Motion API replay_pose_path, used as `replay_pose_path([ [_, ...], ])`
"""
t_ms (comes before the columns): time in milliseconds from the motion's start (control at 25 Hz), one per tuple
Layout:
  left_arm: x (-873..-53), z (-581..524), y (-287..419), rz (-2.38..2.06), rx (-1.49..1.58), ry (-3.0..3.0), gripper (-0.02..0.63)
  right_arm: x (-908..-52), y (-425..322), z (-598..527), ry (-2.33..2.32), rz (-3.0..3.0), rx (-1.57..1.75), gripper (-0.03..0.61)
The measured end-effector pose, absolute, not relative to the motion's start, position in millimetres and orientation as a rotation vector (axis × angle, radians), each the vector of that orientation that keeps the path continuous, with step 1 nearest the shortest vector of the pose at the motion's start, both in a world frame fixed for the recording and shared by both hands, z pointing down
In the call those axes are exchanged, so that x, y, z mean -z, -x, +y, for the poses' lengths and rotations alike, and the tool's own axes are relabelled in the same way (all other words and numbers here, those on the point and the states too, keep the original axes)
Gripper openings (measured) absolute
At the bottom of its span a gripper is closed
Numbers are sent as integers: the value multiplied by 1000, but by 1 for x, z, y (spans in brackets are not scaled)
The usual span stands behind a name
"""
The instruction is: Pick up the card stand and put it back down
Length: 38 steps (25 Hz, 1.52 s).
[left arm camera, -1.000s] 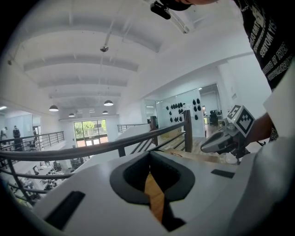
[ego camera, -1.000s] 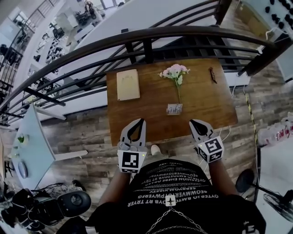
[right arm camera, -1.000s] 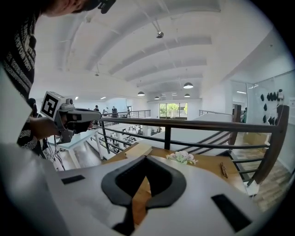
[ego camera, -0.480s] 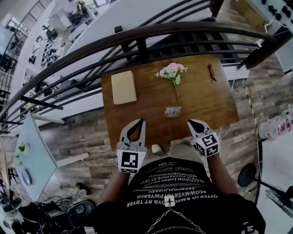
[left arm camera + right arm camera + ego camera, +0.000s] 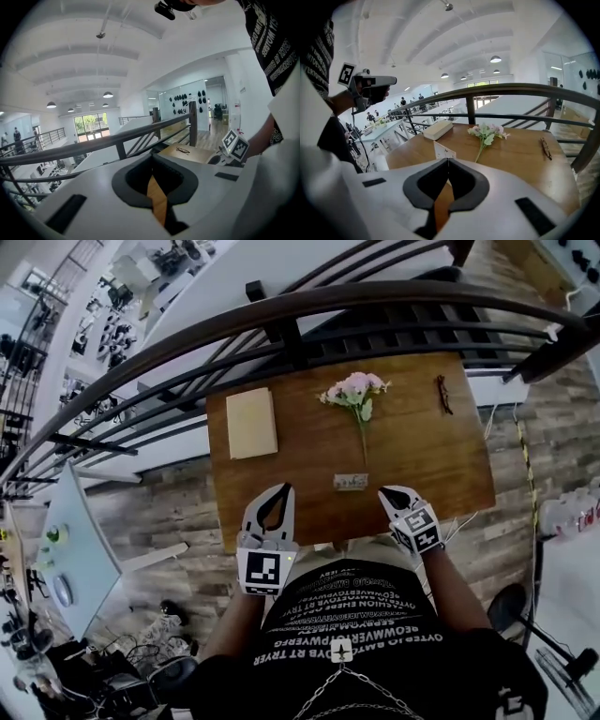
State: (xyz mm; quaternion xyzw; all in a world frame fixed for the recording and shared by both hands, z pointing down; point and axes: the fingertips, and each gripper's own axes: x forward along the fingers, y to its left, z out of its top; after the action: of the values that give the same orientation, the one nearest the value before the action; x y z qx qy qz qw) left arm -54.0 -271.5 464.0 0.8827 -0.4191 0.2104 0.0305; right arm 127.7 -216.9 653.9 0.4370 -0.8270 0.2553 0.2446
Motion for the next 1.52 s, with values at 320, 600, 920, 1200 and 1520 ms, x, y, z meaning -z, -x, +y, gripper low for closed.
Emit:
replay_pose_path([
  [320,-476,-287,53,-1355,-721,-2636,20,-701,-120,-229,-974,-2315,-729,97],
  [600,-484,-291,60,-1411,-781,-2553,20,-738,-117,-236,-856,-2304,-743,162],
  [920,-497,-288,72,-1442,-847,-2487,20,-777,-109,-243,-775,-2274,-766,204],
  [1200,-497,-285,74,-1440,-882,-2469,20,-792,-94,-254,-764,-2303,-740,221],
  [1520,-503,-274,76,-1421,-887,-2471,20,-800,-84,-259,-809,-2323,-658,193],
])
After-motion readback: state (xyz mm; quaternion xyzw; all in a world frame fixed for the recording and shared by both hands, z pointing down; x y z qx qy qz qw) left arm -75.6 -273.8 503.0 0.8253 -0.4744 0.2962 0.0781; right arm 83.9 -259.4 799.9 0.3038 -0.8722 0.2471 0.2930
